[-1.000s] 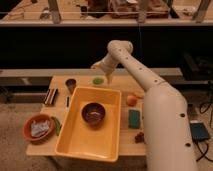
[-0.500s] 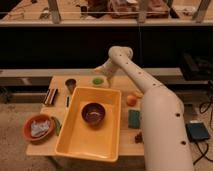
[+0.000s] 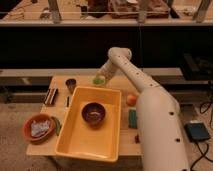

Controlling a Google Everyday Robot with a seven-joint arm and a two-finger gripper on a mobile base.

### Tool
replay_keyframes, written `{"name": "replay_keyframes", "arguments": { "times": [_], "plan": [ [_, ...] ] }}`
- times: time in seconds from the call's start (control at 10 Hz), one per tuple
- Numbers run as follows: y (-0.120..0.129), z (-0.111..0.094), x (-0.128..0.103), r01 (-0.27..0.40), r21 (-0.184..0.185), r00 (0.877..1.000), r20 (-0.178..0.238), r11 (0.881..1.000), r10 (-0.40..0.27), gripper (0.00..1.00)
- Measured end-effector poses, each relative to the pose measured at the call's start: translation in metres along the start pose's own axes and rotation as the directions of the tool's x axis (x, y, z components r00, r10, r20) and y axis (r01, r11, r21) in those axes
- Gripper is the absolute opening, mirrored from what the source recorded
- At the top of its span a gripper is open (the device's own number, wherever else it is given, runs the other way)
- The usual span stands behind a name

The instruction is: Stack cups on top of each other

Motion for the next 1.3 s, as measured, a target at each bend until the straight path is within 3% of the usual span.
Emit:
{"name": "replay_keyframes", "arguments": {
  "times": [0.3,0.4,0.7,0.9,1.1,1.3],
  "plan": [
    [-0.001,-0.003,-0.001,0.005,0.005,1.0,-0.003,1.0,-0.005,0.03],
    [-0.001,-0.003,-0.002,0.004,0.004,1.0,-0.003,1.0,-0.004,0.0],
    [-0.002,-0.008,-0.002,-0.005,0.015,1.0,-0.016,1.0,0.005,0.0],
    [-0.012,-0.027,-0.002,-0.003,0.018,0.999,-0.042,1.0,0.003,0.0],
    [-0.041,-0.059,-0.007,0.037,0.012,0.996,-0.077,0.999,-0.036,0.0],
    [-0.076,-0.078,-0.019,0.099,0.01,0.99,-0.1,0.995,-0.097,0.0]
  ]
}}
